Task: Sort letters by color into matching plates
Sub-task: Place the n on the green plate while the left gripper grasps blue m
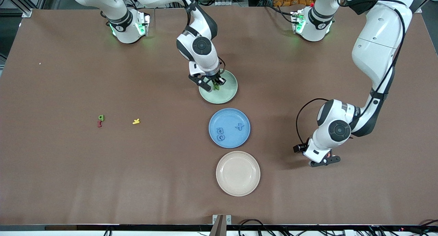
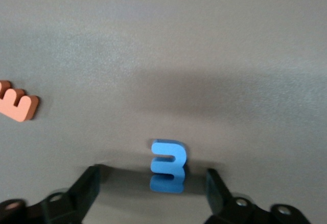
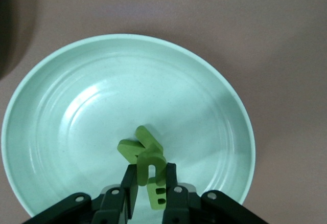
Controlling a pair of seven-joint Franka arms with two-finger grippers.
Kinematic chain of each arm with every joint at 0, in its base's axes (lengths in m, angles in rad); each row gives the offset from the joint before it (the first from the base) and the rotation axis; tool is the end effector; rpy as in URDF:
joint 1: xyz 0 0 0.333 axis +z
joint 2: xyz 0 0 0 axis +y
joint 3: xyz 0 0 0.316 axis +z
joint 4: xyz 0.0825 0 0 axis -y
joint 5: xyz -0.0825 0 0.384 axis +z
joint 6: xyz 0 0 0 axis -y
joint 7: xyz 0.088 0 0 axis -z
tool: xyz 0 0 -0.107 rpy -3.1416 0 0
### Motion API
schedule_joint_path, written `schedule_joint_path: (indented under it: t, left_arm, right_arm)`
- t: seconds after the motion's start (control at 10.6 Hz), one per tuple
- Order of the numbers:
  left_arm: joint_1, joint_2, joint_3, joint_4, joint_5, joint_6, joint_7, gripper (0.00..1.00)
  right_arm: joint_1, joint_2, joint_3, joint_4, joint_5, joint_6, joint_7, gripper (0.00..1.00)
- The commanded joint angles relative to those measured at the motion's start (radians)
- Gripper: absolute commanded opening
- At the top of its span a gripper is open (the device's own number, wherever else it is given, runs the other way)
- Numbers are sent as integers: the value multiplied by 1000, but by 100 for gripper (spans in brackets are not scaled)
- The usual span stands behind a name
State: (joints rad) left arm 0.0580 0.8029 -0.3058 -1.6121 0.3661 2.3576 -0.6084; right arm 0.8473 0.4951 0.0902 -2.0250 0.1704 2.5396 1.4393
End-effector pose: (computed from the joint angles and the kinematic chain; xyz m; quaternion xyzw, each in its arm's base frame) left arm 0.6744 -0.1393 0.1689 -0.9955 -0.0926 -0.0049 0.0180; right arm 0.3596 0.4847 0.2034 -0.9448 0.3198 0.0616 0.0350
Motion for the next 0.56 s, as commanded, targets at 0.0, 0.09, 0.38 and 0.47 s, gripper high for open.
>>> schedule_joint_path:
  t: [0.0, 0.09, 0.38, 0.47]
  left_arm:
    - [-9, 18, 11, 21, 22, 11, -11, 0]
    - [-7, 18, 11, 21, 22, 31, -11, 0]
    - [-9, 18, 11, 21, 22, 35, -13, 0]
    - [-9, 16, 11, 21, 22, 35, -13, 0]
  right_arm:
    - [-1, 19, -4, 25, 1, -2, 30, 80]
    - [-1, 19, -4, 26, 0, -4, 59, 100]
    - [-14, -4, -6, 49, -2, -44, 70, 100]
    - [-43, -21, -6, 67, -5, -105, 69, 100]
